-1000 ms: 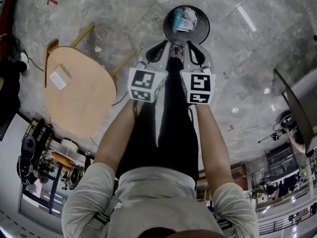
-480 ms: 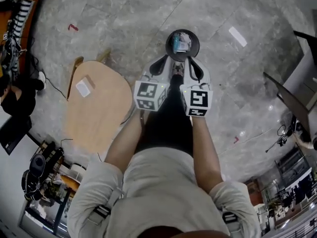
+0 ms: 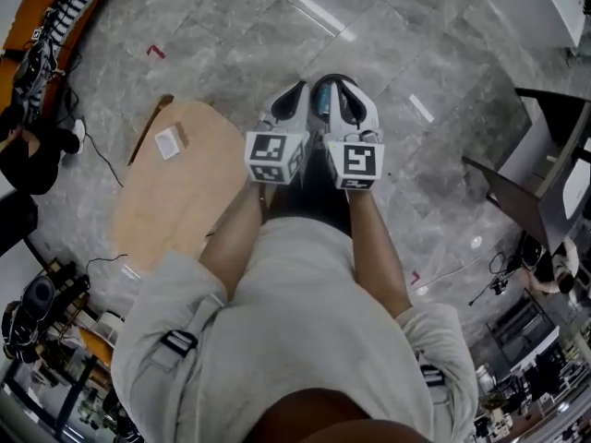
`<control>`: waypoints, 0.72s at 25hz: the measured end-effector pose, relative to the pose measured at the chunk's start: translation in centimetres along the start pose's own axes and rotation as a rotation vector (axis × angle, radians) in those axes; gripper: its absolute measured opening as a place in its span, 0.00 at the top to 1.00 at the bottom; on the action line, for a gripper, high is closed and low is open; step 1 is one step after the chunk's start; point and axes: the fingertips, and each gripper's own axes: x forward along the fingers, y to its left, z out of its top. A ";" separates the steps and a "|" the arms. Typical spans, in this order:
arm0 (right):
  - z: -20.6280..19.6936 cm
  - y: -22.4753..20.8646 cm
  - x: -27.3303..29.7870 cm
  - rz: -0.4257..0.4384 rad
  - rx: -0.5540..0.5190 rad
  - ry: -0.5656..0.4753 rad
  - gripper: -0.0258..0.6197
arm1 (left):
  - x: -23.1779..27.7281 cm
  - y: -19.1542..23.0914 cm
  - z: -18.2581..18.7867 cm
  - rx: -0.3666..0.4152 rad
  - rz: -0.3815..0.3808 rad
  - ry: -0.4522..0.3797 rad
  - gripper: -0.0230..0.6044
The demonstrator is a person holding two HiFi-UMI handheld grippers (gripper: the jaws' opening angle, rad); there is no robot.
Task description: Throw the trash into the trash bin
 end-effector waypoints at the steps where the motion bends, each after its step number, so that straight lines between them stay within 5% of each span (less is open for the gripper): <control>1: 1.3 0.7 -0.1 0.006 -0.009 -0.020 0.95 | -0.9 0.4 1.0 0.009 0.009 -0.022 0.93; 8: 7.4 2.9 -0.3 0.069 -0.087 -0.105 0.95 | -3.8 0.8 7.1 0.060 0.023 -0.139 0.93; 18: 8.7 4.5 2.4 0.231 -0.136 -0.110 0.95 | -4.2 2.7 7.9 -0.013 0.171 -0.192 0.93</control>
